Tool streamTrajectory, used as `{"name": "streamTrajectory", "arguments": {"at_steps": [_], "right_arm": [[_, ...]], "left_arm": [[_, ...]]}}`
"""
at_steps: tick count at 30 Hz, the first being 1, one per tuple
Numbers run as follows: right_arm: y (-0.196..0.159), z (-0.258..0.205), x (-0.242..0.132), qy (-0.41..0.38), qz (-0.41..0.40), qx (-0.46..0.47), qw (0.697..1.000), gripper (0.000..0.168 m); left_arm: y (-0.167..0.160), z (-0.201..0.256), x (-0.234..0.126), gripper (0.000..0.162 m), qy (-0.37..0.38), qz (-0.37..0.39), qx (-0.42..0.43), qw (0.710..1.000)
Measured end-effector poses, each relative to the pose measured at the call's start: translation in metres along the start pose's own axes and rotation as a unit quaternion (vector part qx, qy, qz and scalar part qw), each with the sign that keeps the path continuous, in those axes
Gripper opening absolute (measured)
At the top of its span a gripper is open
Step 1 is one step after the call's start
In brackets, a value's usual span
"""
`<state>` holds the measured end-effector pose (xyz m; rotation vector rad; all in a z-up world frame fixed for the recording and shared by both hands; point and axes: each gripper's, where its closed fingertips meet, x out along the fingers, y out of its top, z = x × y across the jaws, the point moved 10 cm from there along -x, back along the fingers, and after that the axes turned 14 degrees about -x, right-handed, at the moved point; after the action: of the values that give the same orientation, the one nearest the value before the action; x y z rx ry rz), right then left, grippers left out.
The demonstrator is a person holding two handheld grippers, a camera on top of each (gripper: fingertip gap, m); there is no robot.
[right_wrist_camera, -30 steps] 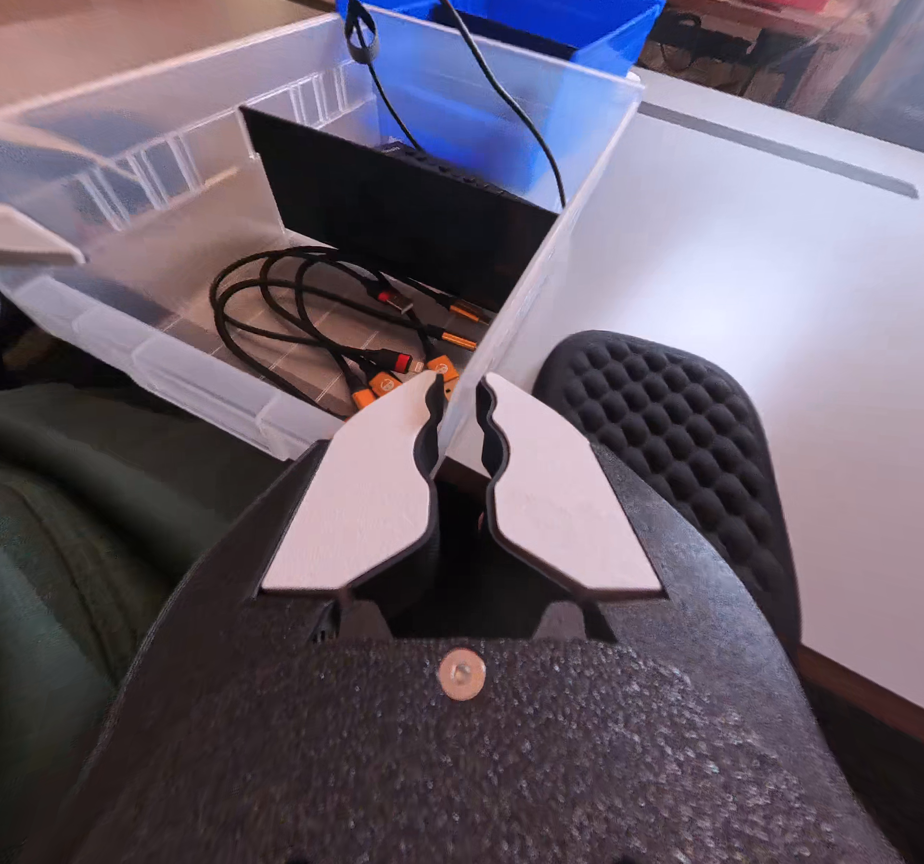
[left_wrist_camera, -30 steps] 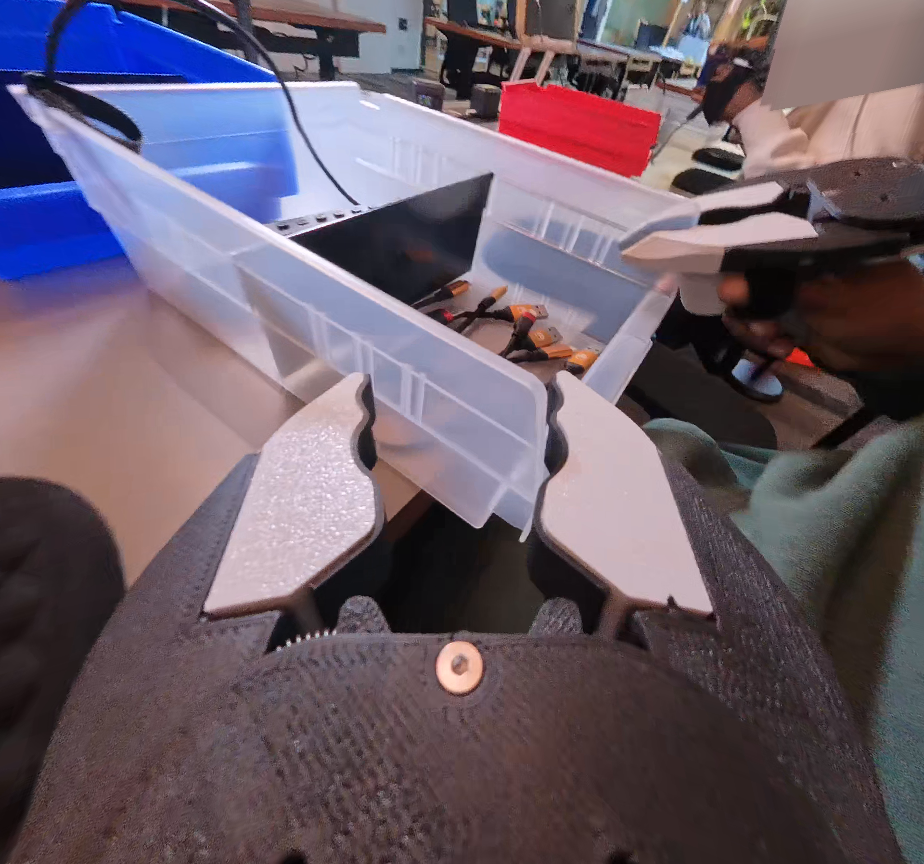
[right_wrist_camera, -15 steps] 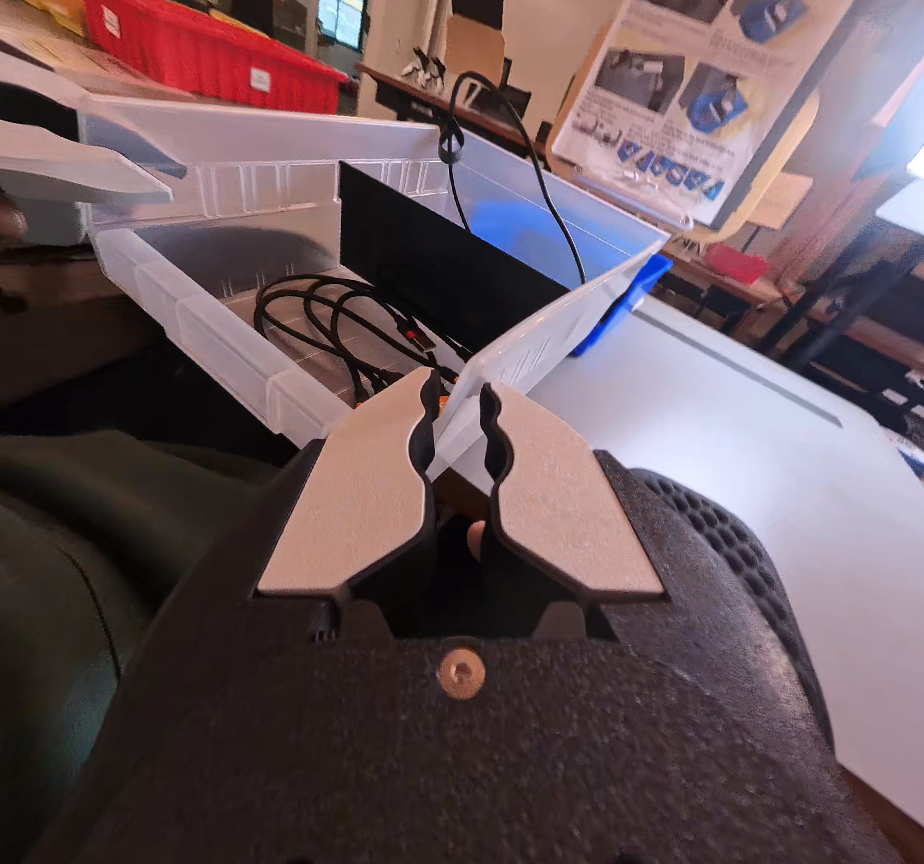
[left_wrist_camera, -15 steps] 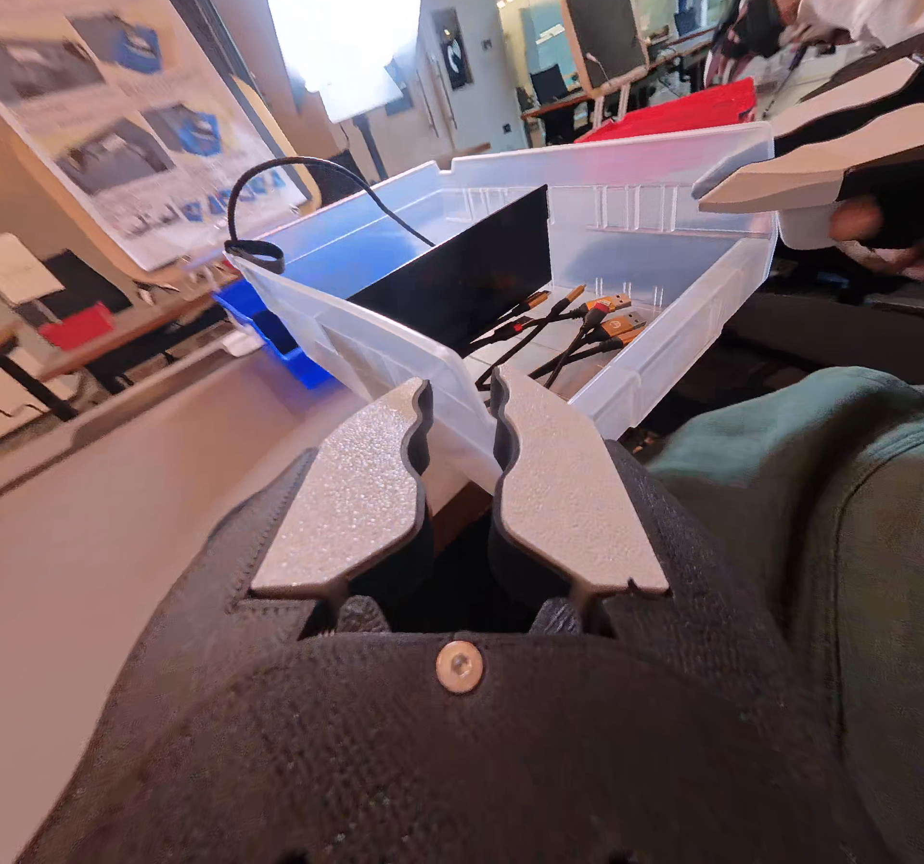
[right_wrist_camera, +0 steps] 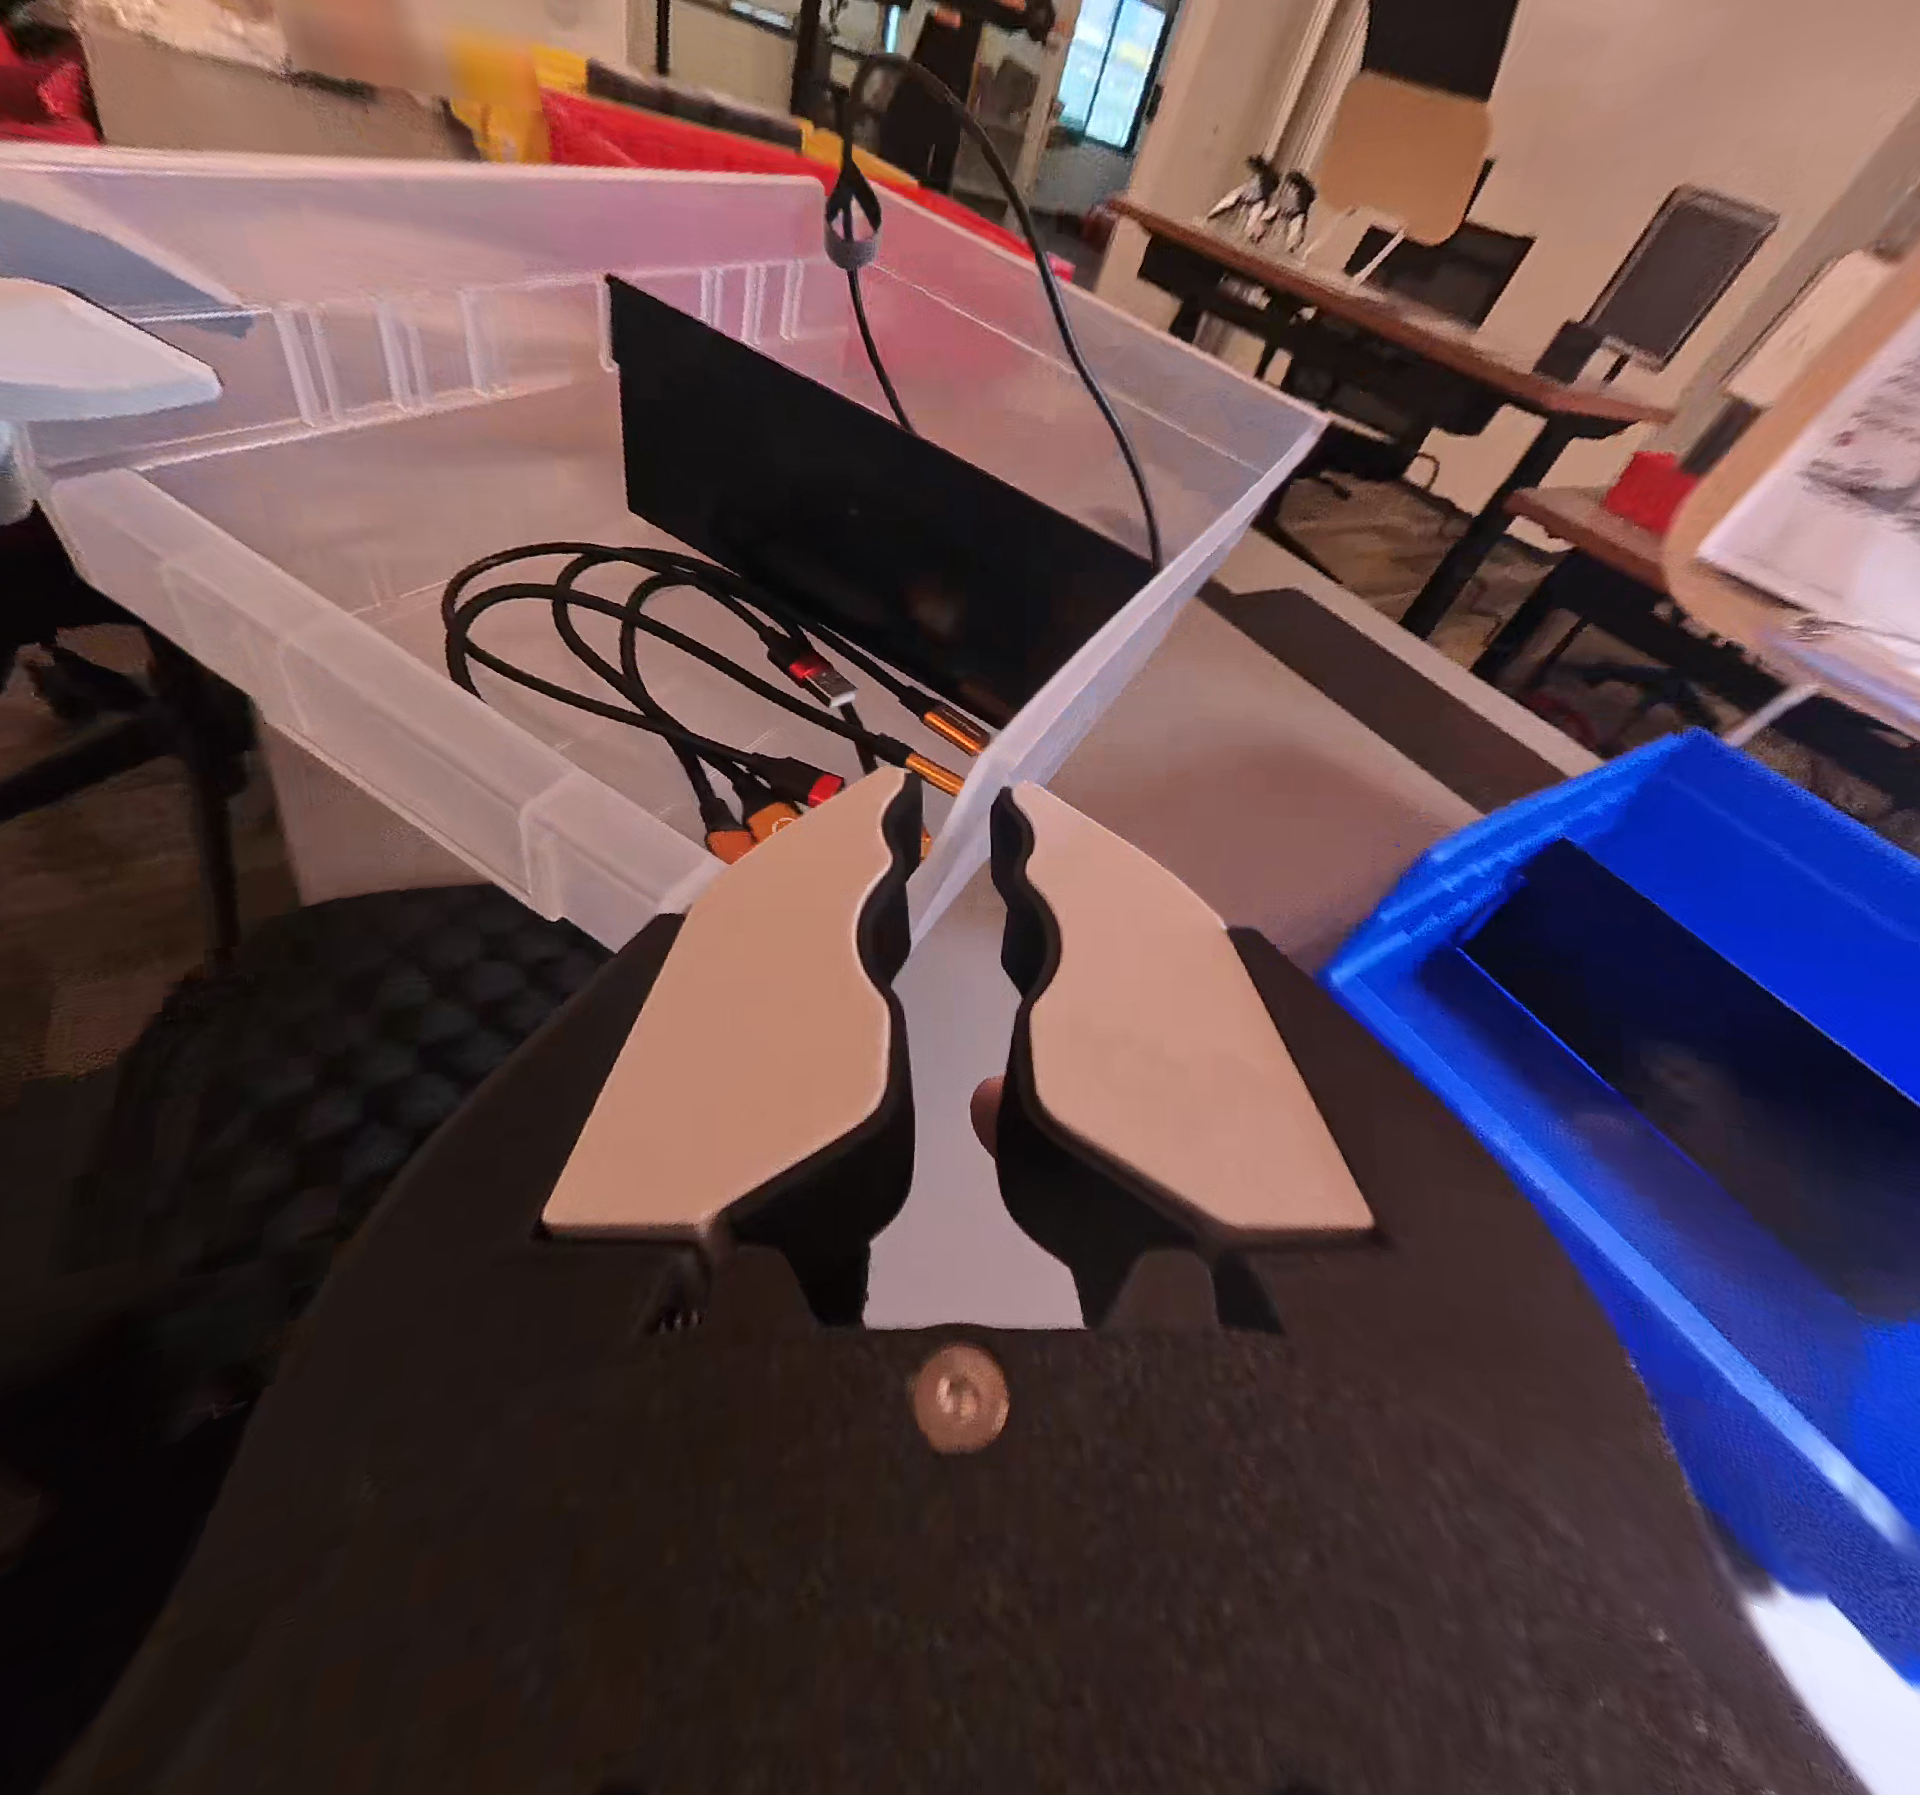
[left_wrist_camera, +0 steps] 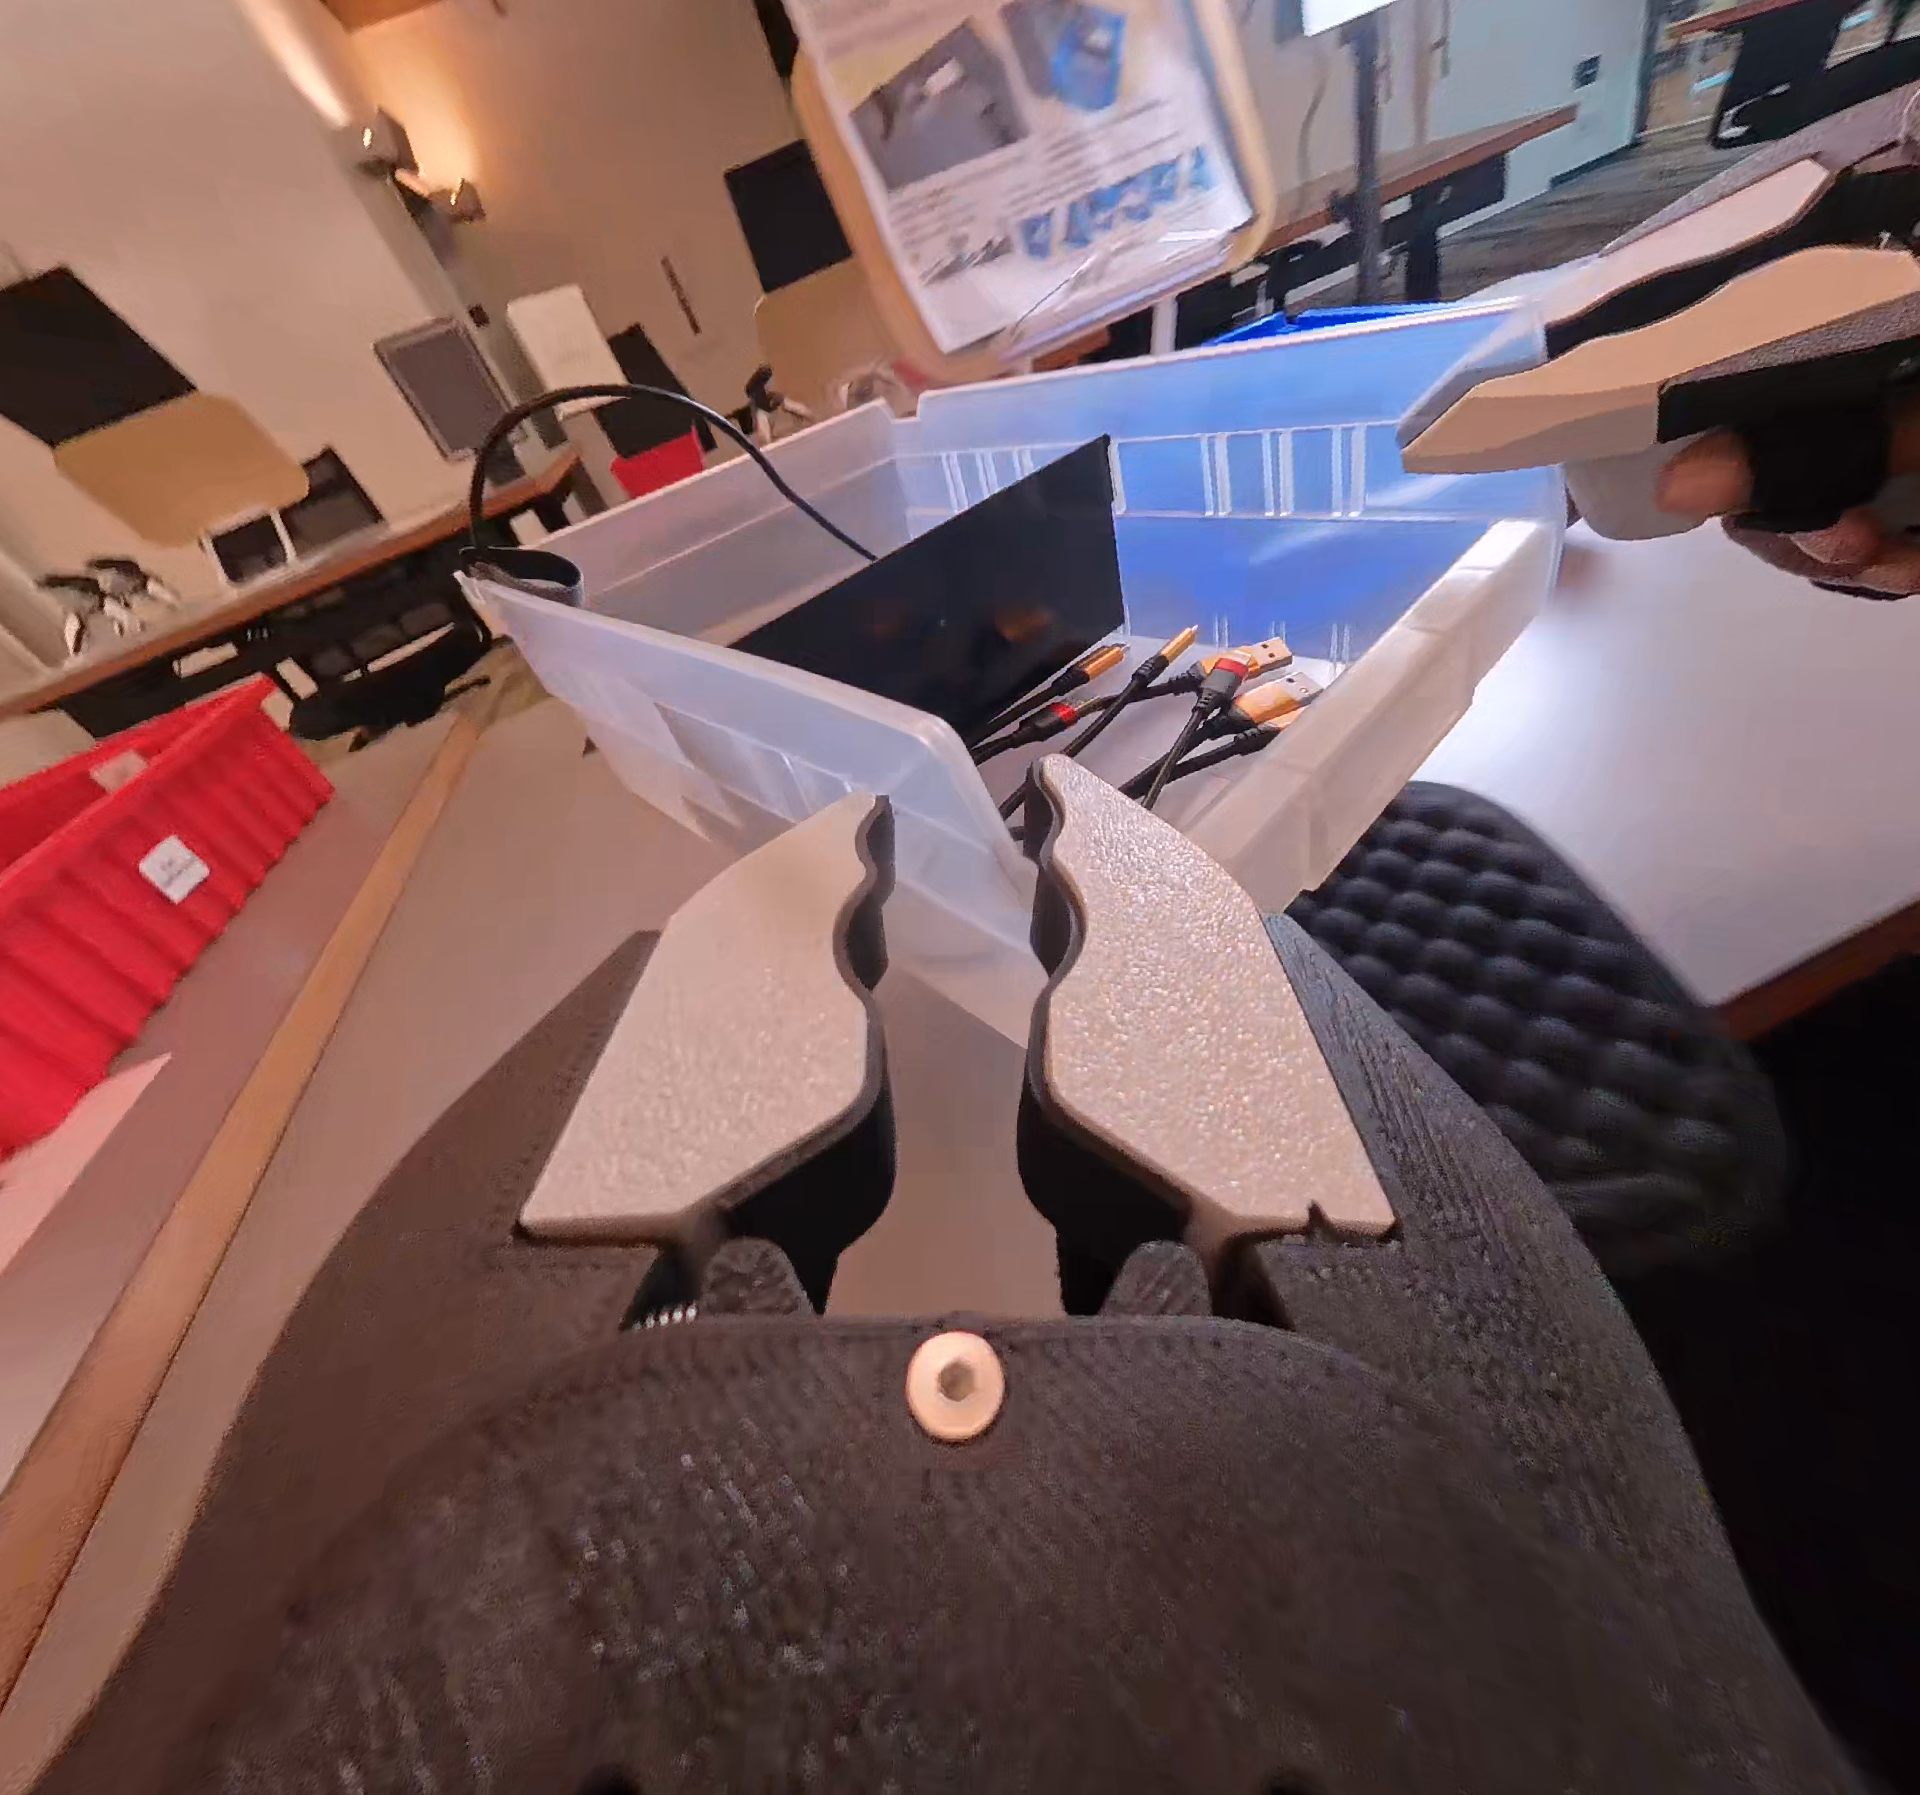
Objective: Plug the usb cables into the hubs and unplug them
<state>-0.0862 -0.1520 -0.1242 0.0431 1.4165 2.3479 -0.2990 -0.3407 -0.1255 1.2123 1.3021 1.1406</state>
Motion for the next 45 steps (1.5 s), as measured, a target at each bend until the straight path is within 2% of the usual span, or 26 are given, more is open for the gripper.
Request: {"name": "streamTrajectory", "arguments": {"at_steps": [5, 8, 11, 13, 15, 16, 17, 20, 22, 23, 24, 26, 29, 32, 34, 37, 39, 42, 45], "right_arm": [[-0.022, 0.014, 0.078, 0.009, -0.044, 0.021, 0.999, 0.011], [-0.038, 0.029, 0.112, 0.025, -0.077, 0.042, 0.996, 0.012], [-0.046, 0.044, 0.129, 0.071, -0.126, 0.002, 0.989, 0.021], [-0.042, 0.065, 0.118, 0.099, -0.106, -0.022, 0.989, 0.031], [-0.046, 0.091, 0.101, 0.136, -0.125, -0.065, 0.981, 0.047], [-0.052, 0.105, 0.093, 0.145, -0.148, -0.097, 0.973, 0.055], [-0.060, 0.119, 0.085, 0.156, -0.171, -0.128, 0.964, 0.062], [-0.095, 0.144, 0.070, 0.205, -0.260, -0.173, 0.928, 0.072], [-0.123, 0.146, 0.063, 0.235, -0.319, -0.171, 0.902, 0.065], [-0.135, 0.146, 0.059, 0.225, -0.336, -0.179, 0.897, 0.041], [-0.142, 0.147, 0.053, 0.208, -0.337, -0.197, 0.897, 0.031], [-0.144, 0.145, 0.029, 0.206, -0.349, -0.211, 0.890, 0.030], [-0.150, 0.140, -0.020, 0.197, -0.368, -0.204, 0.885, 0.032], [-0.162, 0.144, -0.070, 0.196, -0.374, -0.200, 0.884, 0.032], [-0.173, 0.154, -0.096, 0.194, -0.377, -0.215, 0.880, 0.032], [-0.195, 0.182, -0.120, 0.182, -0.383, -0.229, 0.876, 0.031], [-0.211, 0.206, -0.127, 0.174, -0.377, -0.227, 0.881, 0.031], [-0.232, 0.237, -0.128, 0.172, -0.341, -0.230, 0.895, 0.031], [-0.245, 0.260, -0.123, 0.183, -0.315, -0.205, 0.908, 0.030]], "left_arm": [[-0.037, -0.047, 0.048, 0.024, 0.028, -0.027, -0.041, 0.998], [-0.056, -0.059, 0.077, 0.023, 0.056, -0.035, -0.069, 0.995], [-0.063, -0.074, 0.107, 0.020, 0.103, -0.055, -0.084, 0.990], [-0.066, -0.081, 0.126, 0.021, 0.103, -0.075, -0.074, 0.989], [-0.060, -0.084, 0.142, 0.028, 0.077, -0.106, -0.064, 0.989], [-0.055, -0.084, 0.148, 0.035, 0.066, -0.125, -0.051, 0.989], [-0.049, -0.085, 0.153, 0.048, 0.068, -0.131, -0.038, 0.988], [-0.008, -0.078, 0.149, 0.056, 0.074, -0.070, -0.019, 0.995], [0.020, -0.055, 0.149, 0.052, 0.041, -0.040, 0.025, 0.998], [0.028, -0.040, 0.154, 0.052, 0.018, -0.056, 0.049, 0.997], [0.032, -0.026, 0.163, 0.055, -0.005, -0.088, 0.070, 0.994], [0.026, -0.009, 0.183, 0.058, -0.037, -0.165, 0.115, 0.979], [-0.008, -0.005, 0.217, 0.062, -0.045, -0.299, 0.166, 0.939], [-0.038, -0.005, 0.239, 0.063, -0.027, -0.375, 0.233, 0.897], [-0.050, -0.004, 0.252, 0.062, -0.027, -0.405, 0.248, 0.880], [-0.056, 0.003, 0.266, 0.034, -0.071, -0.408, 0.255, 0.874], [-0.057, 0.006, 0.278, 0.031, -0.088, -0.381, 0.280, 0.877], [-0.056, 0.006, 0.294, 0.030, -0.092, -0.383, 0.290, 0.872], [-0.055, 0.002, 0.308, 0.030, -0.128, -0.375, 0.297, 0.869]]}}
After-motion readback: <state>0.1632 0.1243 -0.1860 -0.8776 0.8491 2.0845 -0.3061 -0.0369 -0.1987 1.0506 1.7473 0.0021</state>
